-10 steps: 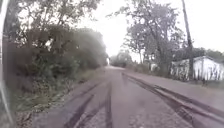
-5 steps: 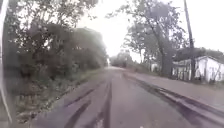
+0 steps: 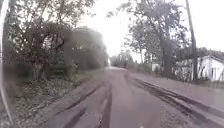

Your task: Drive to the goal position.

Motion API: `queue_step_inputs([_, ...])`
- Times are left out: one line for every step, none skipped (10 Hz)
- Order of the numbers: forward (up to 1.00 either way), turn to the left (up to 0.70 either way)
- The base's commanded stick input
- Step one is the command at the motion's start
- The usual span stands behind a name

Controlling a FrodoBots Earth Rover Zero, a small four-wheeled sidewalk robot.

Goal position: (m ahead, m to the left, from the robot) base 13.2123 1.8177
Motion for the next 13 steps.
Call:
queue_step_inputs([0.7, 0.01])
queue_step_inputs([0.7, 0.01])
queue_step_inputs([0.7, 0.01])
queue_step_inputs([0.7, 0.01])
queue_step_inputs([0.7, 0.01])
queue_step_inputs([0.7, 0.01])
queue_step_inputs([0.7, 0.01])
queue_step_inputs([0.7, 0.01])
queue_step_inputs([0.7, 0.01])
queue_step_inputs([0.7, 0.01])
queue_step_inputs([0.7, 0.01])
queue_step_inputs([0.7, 0.01])
queue_step_inputs([0.7, 0.01])
